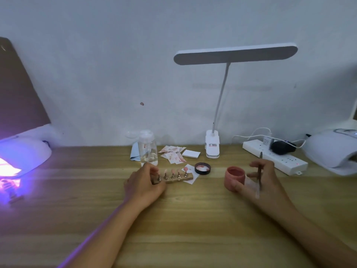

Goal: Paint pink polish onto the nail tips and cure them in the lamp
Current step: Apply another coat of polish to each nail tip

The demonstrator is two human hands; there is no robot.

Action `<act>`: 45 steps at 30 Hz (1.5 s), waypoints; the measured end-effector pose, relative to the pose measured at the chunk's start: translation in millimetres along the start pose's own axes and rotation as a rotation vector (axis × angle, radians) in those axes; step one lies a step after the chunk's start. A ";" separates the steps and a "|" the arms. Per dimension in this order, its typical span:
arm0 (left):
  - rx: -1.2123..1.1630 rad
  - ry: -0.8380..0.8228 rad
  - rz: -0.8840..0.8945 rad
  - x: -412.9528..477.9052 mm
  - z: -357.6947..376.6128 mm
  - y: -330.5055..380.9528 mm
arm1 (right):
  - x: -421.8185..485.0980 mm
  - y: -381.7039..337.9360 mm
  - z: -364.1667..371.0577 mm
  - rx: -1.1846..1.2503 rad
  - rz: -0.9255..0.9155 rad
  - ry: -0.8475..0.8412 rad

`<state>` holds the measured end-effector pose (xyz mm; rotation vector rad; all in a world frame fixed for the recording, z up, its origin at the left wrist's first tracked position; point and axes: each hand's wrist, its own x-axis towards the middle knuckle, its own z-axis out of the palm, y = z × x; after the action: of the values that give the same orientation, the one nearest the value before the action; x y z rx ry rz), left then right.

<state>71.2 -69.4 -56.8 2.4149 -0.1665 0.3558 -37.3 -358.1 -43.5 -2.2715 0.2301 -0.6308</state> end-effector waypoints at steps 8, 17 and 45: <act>0.298 0.128 0.467 8.9 13.1 71.5 | 10.5 9.5 5.5 -0.085 -0.053 -0.160; 0.775 -0.210 0.385 47.6 49.2 117.6 | 5.0 9.7 11.5 -0.138 -0.183 -0.045; -0.267 -0.135 0.310 -37.1 76.9 124.2 | 31.2 -10.4 -18.8 0.610 0.109 -0.025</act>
<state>25.6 -212.8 -47.7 2.1475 -0.6136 0.2878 -20.2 -373.3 -13.3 -1.6674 0.1241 -0.5264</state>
